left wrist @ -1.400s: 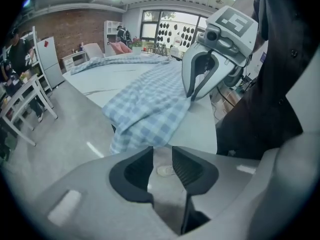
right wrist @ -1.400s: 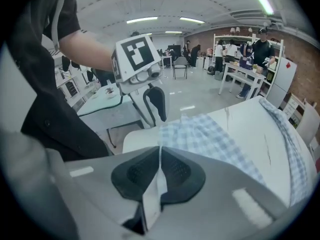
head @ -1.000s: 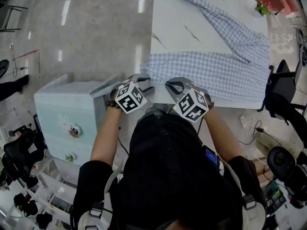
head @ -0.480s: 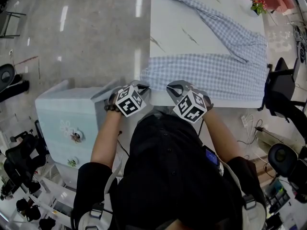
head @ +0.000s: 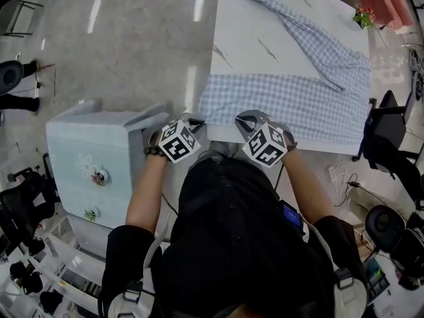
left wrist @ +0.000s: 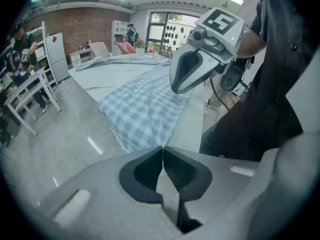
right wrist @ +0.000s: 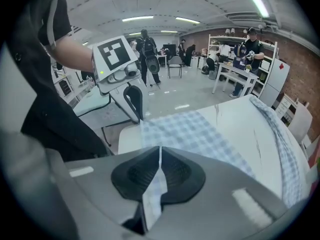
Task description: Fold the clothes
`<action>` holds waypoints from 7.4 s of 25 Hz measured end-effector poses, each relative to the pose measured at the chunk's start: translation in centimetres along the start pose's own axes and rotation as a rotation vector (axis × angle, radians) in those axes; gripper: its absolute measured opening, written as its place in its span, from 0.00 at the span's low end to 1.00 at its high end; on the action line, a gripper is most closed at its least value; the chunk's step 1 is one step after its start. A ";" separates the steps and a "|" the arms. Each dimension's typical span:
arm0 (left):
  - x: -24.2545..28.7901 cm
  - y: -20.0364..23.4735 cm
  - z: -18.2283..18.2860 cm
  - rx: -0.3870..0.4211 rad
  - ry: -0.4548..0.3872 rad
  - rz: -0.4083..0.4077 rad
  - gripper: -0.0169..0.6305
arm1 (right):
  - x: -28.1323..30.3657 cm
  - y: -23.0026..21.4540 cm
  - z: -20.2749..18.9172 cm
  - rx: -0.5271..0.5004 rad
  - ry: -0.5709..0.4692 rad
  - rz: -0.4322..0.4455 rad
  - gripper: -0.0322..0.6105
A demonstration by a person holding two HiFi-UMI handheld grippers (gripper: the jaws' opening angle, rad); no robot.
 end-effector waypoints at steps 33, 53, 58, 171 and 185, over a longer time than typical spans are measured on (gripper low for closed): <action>-0.7 1.6 -1.9 -0.068 -0.019 0.004 0.09 | 2.8 -2.6 -1.8 0.063 0.118 -0.061 0.17; -3.4 5.5 3.4 -0.038 -0.104 -0.001 0.33 | 0.9 -5.5 1.9 0.090 0.039 -0.100 0.20; -2.3 7.6 7.3 -0.001 -0.158 0.046 0.32 | -2.1 -9.0 1.6 0.107 0.011 -0.187 0.20; 1.5 22.2 12.7 -0.059 -0.153 0.222 0.27 | 5.6 -27.4 7.6 0.093 -0.032 -0.236 0.07; 5.7 25.0 17.7 0.388 -0.097 -0.008 0.46 | 1.4 -23.6 5.8 0.115 -0.090 -0.263 0.07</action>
Point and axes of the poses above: the fingertips, and each gripper's own axes: x forward along the fingers, y to its left, z out of its top, the point moved 4 cm from there along -x, backward along the fingers, and after that the axes turned 14 degrees about -y, right-handed, at the moved point
